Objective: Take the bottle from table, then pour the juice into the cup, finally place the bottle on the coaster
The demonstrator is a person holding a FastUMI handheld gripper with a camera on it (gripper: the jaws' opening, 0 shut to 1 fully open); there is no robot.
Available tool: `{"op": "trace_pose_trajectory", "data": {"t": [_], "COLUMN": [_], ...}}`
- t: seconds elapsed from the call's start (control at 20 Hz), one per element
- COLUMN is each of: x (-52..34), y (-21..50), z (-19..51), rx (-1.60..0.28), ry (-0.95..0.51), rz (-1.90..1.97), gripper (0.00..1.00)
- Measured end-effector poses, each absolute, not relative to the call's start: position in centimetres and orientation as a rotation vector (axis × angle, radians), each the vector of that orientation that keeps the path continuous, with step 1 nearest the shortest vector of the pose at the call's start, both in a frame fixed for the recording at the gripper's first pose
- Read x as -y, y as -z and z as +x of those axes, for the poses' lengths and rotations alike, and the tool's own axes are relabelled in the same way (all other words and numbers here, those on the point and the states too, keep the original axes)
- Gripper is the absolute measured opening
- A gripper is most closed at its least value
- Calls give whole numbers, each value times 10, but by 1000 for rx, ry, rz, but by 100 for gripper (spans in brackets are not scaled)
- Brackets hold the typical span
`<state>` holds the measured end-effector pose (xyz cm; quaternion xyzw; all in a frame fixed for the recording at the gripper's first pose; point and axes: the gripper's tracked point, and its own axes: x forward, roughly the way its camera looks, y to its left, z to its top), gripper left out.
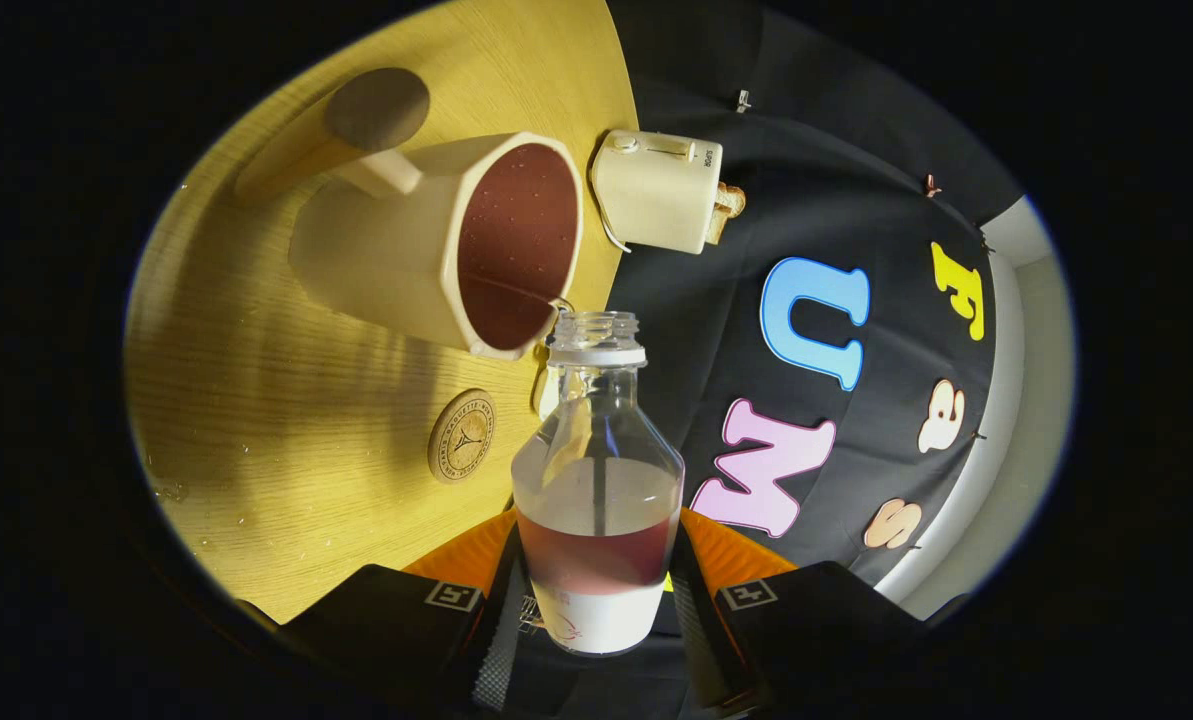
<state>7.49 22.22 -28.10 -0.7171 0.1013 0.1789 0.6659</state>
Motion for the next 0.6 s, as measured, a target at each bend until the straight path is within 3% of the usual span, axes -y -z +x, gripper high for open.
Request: {"op": "trace_pose_trajectory", "data": {"t": [0.6], "x": [-228], "y": [276], "z": [74], "rx": [-189], "ry": [-422], "rz": [-1644], "gripper": [71]}}
